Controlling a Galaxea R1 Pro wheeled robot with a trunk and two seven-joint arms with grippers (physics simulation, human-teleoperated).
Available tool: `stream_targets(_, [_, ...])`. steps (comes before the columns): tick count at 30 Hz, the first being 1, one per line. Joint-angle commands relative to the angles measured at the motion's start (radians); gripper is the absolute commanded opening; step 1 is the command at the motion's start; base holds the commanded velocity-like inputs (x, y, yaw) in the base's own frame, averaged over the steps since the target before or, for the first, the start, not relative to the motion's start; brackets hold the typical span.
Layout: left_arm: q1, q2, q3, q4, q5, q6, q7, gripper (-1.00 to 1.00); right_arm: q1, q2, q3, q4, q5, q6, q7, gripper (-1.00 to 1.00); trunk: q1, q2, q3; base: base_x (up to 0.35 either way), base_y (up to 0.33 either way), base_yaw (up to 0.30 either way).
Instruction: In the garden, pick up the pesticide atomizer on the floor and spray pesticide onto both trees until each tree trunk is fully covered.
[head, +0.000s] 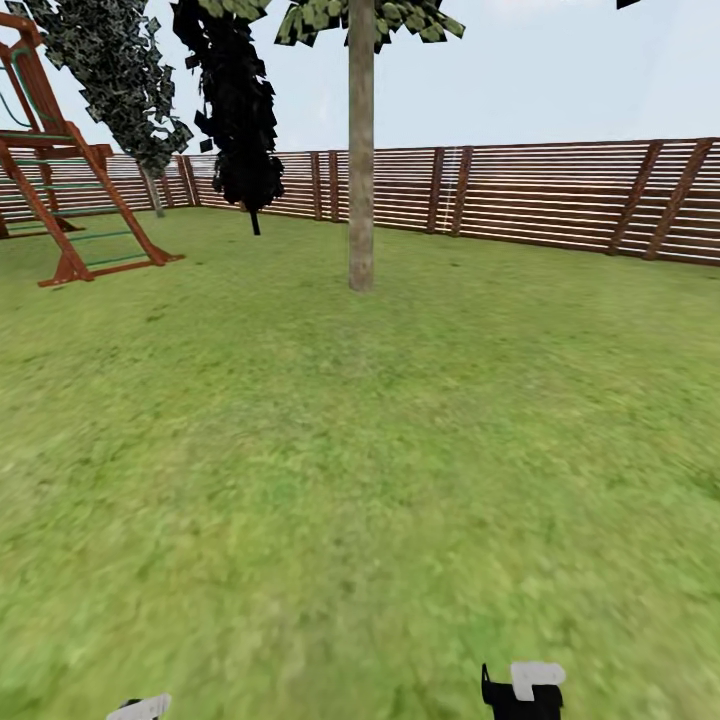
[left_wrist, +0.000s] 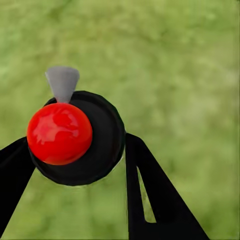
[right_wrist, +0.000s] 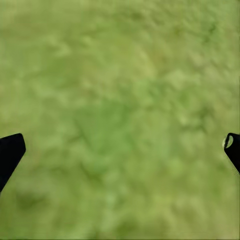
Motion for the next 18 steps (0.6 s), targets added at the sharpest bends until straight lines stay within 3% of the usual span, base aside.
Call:
stream_targets(1, [-0.001, 0.000, 0.001, 0.001, 0.002, -0.003, -0.001, -1.00, -0.001, 0.000, -0.006, 0.001, 0.010, -0.003, -0.004, 1.00, 0.000, 0.000, -0.001, 0.338, 0.000, 0.000])
stream_targets(18, [-0.001, 0.000, -0.001, 0.001, 0.002, -0.003, -0.001, -1.00, -0.001, 0.000, -0.006, 0.001, 0.010, -0.003, -0.004, 1.00, 0.000, 0.000, -0.001, 0.338, 0.000, 0.000])
